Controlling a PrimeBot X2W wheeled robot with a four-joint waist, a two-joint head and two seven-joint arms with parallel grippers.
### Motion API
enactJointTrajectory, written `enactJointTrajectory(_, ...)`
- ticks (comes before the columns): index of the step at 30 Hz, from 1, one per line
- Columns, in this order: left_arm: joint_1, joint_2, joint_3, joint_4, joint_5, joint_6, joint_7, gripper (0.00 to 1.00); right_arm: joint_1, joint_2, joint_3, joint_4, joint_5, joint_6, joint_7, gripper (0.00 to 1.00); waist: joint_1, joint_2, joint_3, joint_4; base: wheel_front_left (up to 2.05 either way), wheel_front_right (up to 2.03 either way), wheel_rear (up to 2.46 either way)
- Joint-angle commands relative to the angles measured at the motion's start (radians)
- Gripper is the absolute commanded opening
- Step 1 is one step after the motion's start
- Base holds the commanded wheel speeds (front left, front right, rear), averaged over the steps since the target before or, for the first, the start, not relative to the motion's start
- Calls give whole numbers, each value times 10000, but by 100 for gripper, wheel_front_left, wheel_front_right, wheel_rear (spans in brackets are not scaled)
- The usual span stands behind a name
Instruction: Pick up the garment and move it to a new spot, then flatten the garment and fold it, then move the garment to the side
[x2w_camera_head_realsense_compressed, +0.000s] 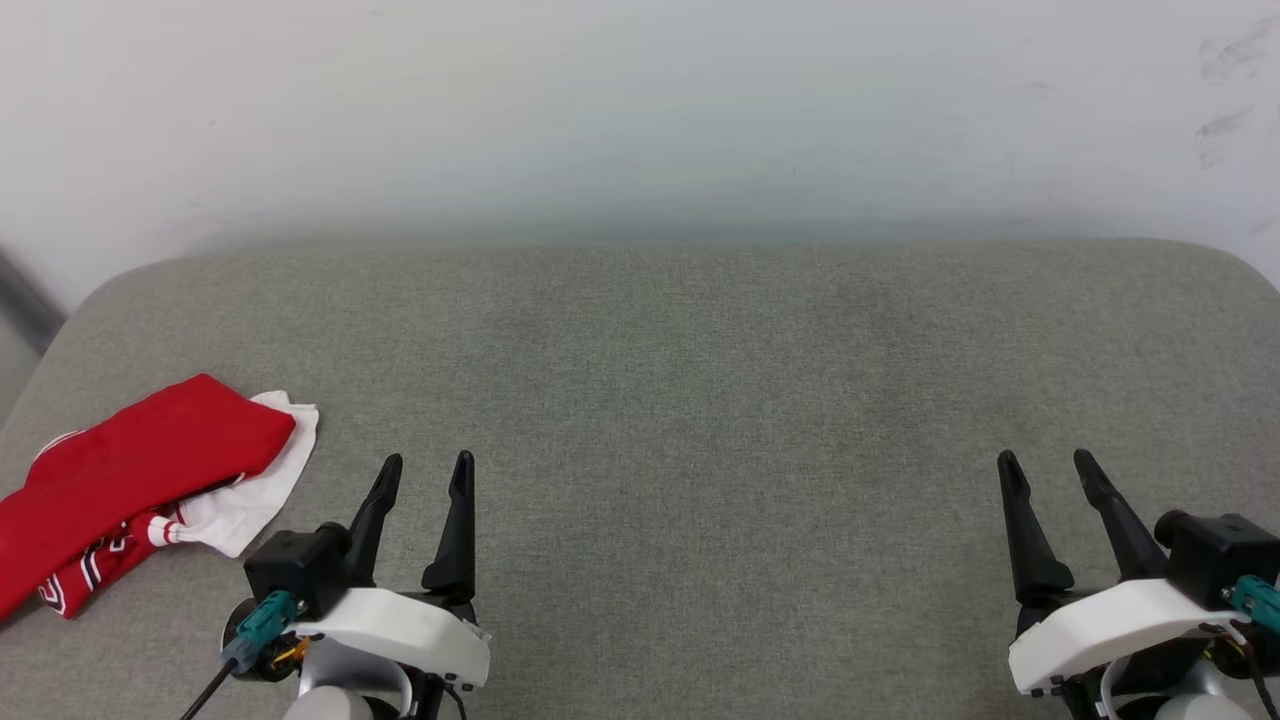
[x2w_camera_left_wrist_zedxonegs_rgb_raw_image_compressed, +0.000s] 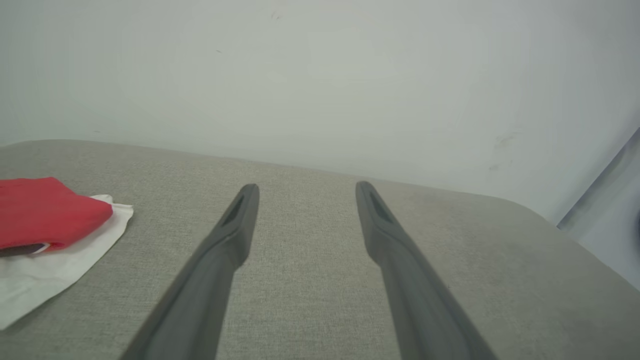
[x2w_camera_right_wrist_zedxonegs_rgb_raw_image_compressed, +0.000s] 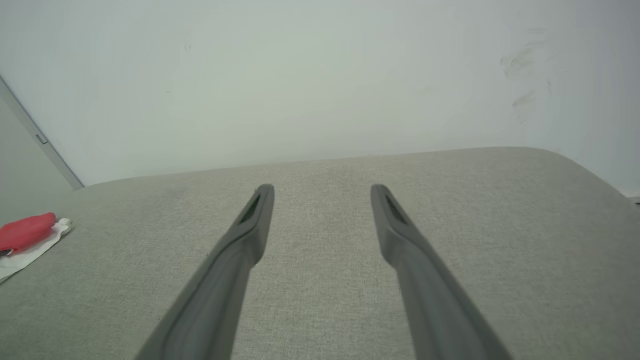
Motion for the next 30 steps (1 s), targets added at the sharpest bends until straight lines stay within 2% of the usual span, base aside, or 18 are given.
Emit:
enactJointTrajectory(1,-131,15,-24,-26,227,11,-96,100,37,24,4,-133,-191,-2,11,100,0,0,0,-2,0,0,0)
enactJointTrajectory(30,-235,-77,-14,359,2205,126,-646,100,252,29,-131,-408,-1979,-3,-159,100,0,0,-9,2,0,0,0)
